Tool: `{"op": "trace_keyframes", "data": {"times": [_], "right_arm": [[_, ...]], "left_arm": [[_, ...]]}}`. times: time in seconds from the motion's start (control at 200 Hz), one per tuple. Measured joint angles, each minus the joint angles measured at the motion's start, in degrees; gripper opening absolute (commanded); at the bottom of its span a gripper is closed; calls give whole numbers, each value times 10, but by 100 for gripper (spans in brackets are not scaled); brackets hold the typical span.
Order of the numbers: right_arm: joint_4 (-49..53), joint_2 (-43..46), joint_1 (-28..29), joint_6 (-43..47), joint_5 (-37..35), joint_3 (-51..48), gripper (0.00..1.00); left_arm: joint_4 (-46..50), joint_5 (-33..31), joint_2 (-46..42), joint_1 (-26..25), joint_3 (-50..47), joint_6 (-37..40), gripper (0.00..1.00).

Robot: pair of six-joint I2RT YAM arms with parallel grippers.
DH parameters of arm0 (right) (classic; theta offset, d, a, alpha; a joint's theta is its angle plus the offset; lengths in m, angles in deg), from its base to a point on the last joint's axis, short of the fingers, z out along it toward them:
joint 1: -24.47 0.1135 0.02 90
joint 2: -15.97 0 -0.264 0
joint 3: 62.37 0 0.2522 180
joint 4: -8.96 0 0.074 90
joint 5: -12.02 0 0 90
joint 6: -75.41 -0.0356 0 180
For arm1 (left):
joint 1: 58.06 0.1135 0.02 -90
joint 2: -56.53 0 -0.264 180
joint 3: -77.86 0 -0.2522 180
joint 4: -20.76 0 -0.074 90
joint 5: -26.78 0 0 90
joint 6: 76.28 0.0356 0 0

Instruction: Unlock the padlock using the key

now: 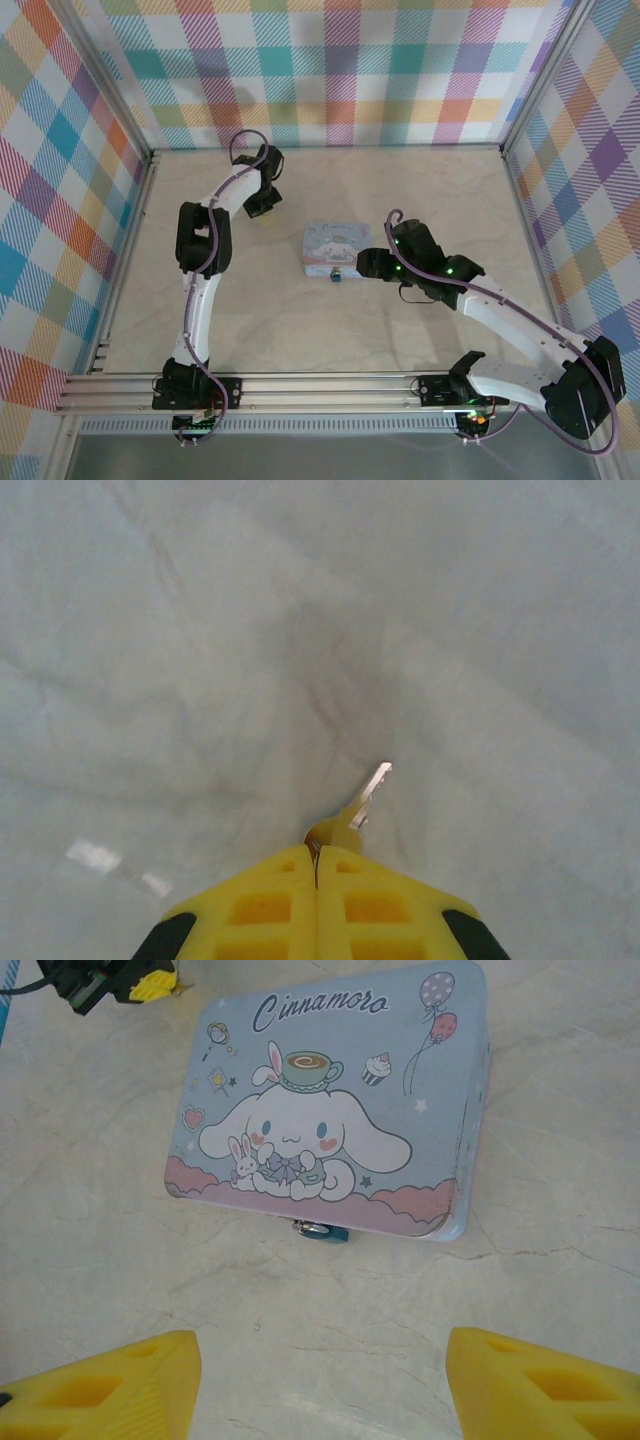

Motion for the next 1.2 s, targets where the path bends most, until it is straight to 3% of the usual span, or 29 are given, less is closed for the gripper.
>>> {"op": "trace_keyframes", "data": {"times": [0.4, 0.715, 1.005, 1.2], "right_arm": [[-57, -9, 0, -2, 46, -2, 66], [-116, -19, -14, -6, 123, 19, 62], [-196, -19, -49, -52, 205, 20, 51], [-240, -19, -50, -82, 229, 19, 44]], "left_arm": [[-77, 75, -223, -3, -172, 23, 0], [-214, 237, -382, -56, -314, 52, 0], [-374, 361, -514, -103, -464, 100, 0], [-429, 384, -570, -130, -510, 122, 0]]}}
